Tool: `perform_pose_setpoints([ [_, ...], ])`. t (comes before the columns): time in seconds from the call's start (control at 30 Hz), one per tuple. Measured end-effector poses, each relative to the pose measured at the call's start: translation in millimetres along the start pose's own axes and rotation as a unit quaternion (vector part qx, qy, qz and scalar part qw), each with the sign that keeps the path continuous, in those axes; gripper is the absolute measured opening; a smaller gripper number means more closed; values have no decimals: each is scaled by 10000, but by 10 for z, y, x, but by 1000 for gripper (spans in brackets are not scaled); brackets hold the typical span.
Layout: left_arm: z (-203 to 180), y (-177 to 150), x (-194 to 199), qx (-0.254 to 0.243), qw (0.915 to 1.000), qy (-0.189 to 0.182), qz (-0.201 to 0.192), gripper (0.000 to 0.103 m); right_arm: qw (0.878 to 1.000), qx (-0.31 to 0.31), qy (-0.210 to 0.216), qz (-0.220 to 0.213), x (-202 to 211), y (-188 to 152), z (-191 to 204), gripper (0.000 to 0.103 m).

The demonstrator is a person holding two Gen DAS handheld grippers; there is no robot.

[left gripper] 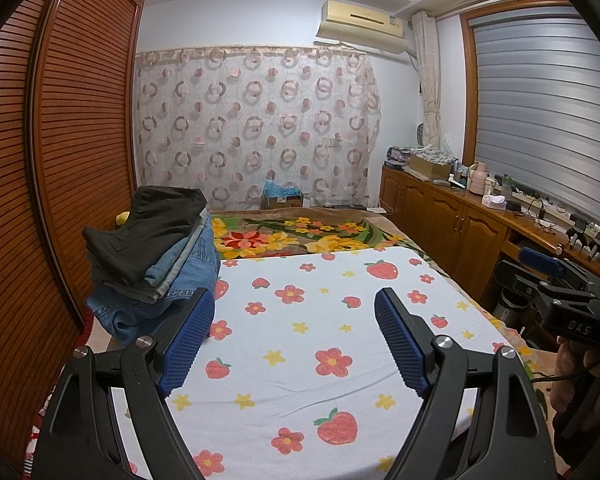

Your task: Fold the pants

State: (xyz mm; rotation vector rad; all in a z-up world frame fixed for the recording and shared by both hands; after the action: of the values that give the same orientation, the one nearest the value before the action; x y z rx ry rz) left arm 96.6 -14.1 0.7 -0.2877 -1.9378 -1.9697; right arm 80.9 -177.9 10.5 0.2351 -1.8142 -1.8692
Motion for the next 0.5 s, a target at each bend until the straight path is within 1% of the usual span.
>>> perform_pose_setpoints([
  [0.5,1,-11,-3,4,10000,-1,-3,83,10000,-1,3,-11,1,-6,11,87],
])
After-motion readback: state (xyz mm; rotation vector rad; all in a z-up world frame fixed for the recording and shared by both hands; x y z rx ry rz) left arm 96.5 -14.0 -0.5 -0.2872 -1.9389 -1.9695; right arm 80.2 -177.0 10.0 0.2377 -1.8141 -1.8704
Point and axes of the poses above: each gripper's, at about its wrist camera, not at the fingertips, and x roughly against the way its jaws point, z to its left, y to its top, the point moved 8 cm from there along -x, roughly the way its jaws point, and after that the axes turned 12 degrees about y, right-handed, at the moved point
